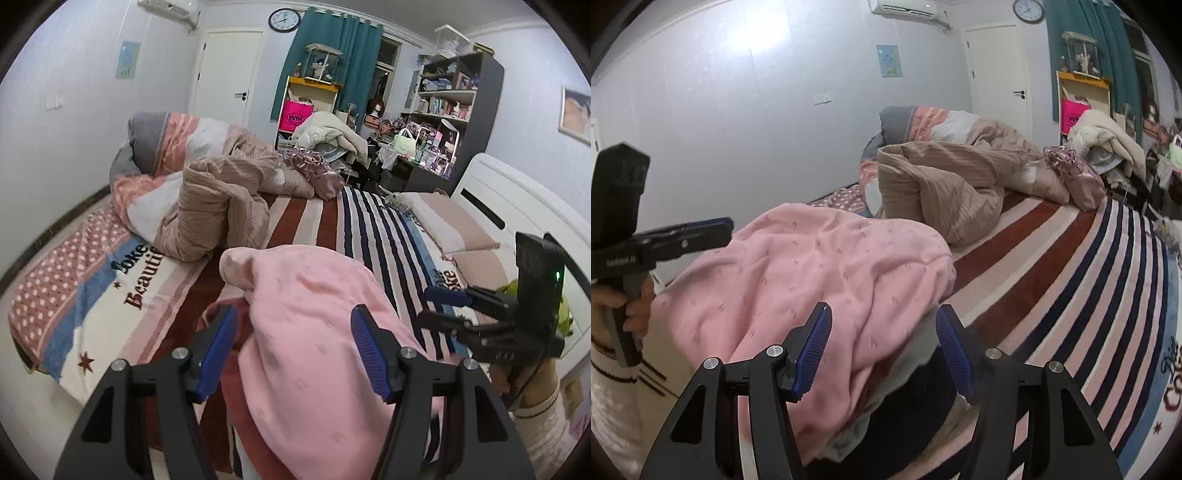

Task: Fold small clothes

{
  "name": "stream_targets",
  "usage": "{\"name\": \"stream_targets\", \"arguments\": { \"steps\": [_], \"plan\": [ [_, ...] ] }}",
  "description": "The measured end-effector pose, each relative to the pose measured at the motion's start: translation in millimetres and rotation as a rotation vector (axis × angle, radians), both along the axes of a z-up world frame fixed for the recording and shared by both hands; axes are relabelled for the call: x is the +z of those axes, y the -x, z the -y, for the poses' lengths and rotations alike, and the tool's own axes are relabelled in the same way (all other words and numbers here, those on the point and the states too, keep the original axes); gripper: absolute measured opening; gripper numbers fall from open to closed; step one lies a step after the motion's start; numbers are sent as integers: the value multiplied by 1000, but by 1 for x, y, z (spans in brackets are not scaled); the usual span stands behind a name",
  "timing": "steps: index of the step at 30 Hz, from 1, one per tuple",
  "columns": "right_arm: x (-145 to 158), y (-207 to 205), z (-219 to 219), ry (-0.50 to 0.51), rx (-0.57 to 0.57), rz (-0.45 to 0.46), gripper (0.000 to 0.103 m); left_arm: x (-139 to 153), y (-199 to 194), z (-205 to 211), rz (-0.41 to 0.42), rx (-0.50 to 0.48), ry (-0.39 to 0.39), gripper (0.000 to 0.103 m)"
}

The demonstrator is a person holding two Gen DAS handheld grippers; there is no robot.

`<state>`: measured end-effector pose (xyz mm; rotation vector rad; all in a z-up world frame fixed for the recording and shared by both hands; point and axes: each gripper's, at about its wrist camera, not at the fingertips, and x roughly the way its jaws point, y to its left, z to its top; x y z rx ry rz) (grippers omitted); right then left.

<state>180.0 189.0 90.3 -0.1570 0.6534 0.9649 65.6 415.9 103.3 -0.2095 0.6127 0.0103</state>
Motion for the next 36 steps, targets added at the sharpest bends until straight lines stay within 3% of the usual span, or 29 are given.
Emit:
{"name": "stream_targets", "arguments": {
  "steps": [9,11,14,23,26,29,31,33,36],
  "plan": [
    [0,47,99,-31,-102,77,57,14,56,75,102,15,-59,61],
    [-2,58,123,-35,-132,96,61,13,66,102,137,18,-91,71],
    [-7,79,166,-42,-189,142,63,8,79,144,198,29,-143,75],
    [-46,145,291,-94,-336,251,72,-51,96,276,405,42,-235,99],
    [-62,162,317,-95,-370,297,84,-70,100,304,452,43,-228,102],
    [-78,177,336,-88,-425,332,85,-85,98,334,465,49,-246,102],
    [-86,185,344,-93,-440,348,98,-90,97,348,468,57,-270,102],
    [-89,192,351,-98,-463,374,103,-95,94,362,467,54,-289,102],
    [-88,198,362,-100,-492,400,103,-99,92,373,468,20,-288,102]
  ]
}}
